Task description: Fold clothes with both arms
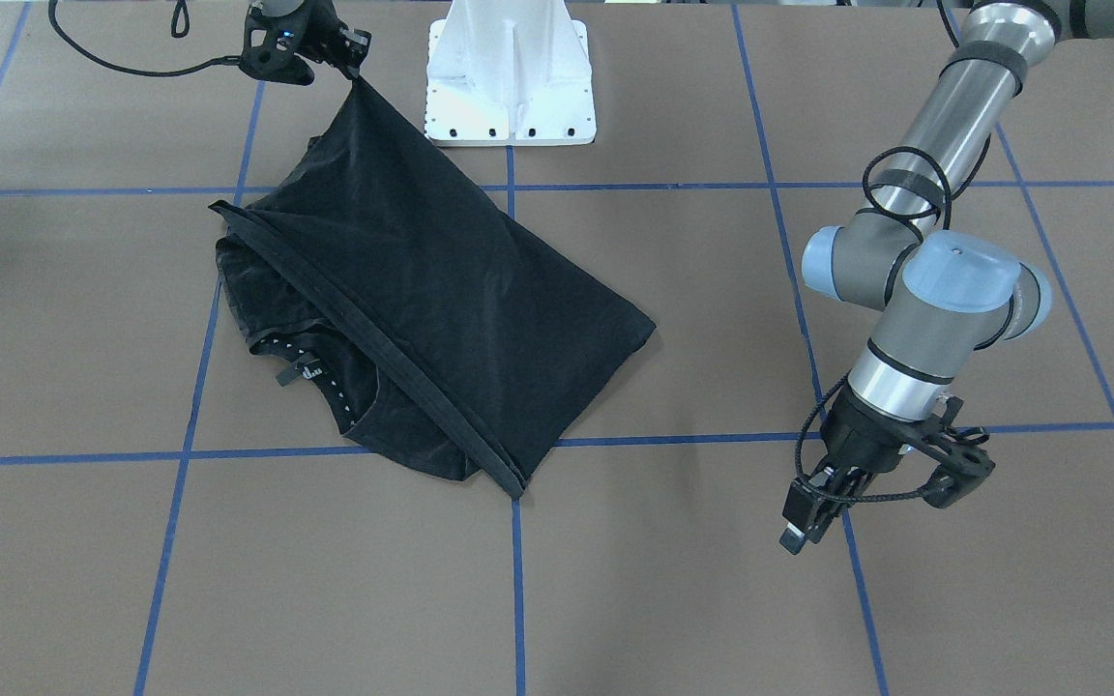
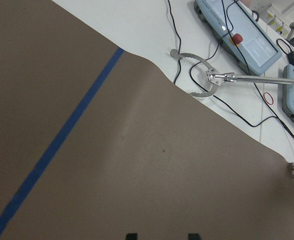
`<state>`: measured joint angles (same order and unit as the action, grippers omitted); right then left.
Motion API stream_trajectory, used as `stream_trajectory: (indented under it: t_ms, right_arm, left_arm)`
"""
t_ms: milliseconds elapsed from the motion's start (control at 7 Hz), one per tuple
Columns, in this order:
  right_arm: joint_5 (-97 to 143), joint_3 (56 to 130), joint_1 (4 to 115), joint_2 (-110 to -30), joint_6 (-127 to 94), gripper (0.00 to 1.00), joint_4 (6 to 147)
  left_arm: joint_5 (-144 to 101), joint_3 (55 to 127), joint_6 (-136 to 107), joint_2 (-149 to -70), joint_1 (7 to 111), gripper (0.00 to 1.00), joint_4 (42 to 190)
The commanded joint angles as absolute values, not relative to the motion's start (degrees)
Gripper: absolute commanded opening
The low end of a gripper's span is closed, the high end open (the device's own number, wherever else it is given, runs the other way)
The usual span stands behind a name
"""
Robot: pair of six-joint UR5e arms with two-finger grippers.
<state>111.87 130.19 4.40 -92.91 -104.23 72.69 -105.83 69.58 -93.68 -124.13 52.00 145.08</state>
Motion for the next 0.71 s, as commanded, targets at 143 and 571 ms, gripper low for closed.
stream_trajectory:
  t_ms: [143, 571]
  right_arm:
    - [111.6, 130.8, 9.4, -94.5, -104.3, 1.00, 72.7]
    - [112.0, 128.3, 22.1, -86.4, -104.2, 1.00, 72.7]
  left_arm:
    - [-111.4, 84.9, -103.3, -116.9, 47.8, 0.49, 144.0]
    - [-105.3, 100.4, -107.9, -111.1, 36.3, 0.54, 130.1]
